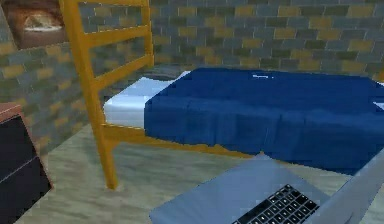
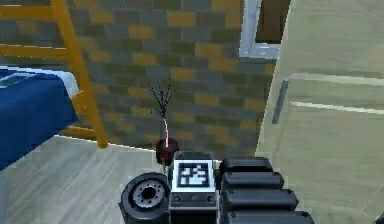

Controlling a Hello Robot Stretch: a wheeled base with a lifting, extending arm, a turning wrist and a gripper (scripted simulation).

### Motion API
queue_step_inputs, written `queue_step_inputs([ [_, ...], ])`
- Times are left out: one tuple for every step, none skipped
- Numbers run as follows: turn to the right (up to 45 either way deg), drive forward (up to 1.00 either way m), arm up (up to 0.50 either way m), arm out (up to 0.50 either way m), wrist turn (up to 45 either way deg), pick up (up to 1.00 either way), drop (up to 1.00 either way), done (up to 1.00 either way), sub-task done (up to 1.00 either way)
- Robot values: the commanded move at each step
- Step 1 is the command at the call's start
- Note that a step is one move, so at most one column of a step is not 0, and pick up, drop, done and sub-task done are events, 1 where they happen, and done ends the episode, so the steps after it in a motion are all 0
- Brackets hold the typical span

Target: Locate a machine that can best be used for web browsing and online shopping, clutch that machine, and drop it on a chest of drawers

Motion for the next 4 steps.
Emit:
queue_step_inputs([
  [-45.0, 0.00, 0.00, 0.00, 0.0, 0.00, 0.00, 0.00, 0.00],
  [0.0, 1.00, 0.00, 0.00, 0.0, 0.00, 0.00, 0.00, 0.00],
  [-3.0, 0.00, 0.00, 0.00, 0.0, 0.00, 0.00, 0.00, 0.00],
  [0.0, 0.15, 0.00, 0.00, 0.0, 0.00, 0.00, 0.00, 0.00],
])
